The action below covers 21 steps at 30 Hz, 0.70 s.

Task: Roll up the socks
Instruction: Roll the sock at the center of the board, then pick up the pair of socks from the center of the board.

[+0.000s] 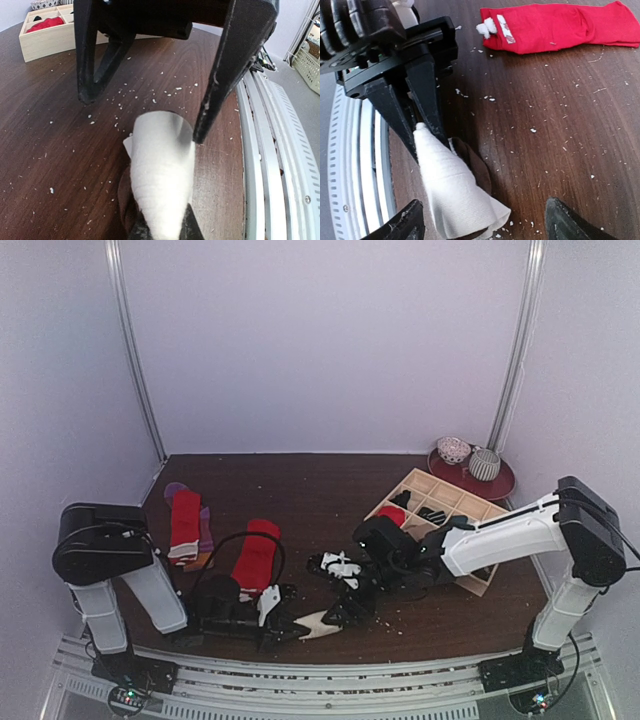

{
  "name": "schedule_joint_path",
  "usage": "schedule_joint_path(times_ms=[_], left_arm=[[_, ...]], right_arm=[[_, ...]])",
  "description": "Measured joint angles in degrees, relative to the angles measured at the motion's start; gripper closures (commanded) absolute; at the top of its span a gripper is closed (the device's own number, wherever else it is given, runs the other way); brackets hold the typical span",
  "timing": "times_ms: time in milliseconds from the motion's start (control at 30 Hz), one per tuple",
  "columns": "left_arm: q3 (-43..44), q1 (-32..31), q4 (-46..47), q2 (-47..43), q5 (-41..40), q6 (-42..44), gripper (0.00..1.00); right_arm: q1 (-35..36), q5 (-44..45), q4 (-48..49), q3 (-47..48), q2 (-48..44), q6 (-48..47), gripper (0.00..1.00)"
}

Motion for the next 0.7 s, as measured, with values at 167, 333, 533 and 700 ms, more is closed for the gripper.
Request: schedule_joint_path(times_ms=[167,333,533,700], left_arm=[[0.28,0.02,-0.04,0.22,0.17,0.0,1.0],[0.5,0.0,-0.2,0.35,0.42,0.02,1.0],[0.81,0.0,-0.39,0.46,0.7,0.02,1.0],[1.16,0.0,-0.85,0.48,0.94,0.04,1.0]], right_arm=[[-0.57,-7.06,-0.31,0.55,1.64,-0.57,0.16],[-0.48,-11.39,-2.54,3.3,6.69,-2.25,0.15],[-0.48,-13.05,-4.66,5.31,9.42,-3.06,0.18],[-0.55,-14.51,-4.37,5.75,10.27,-2.89,0.22]])
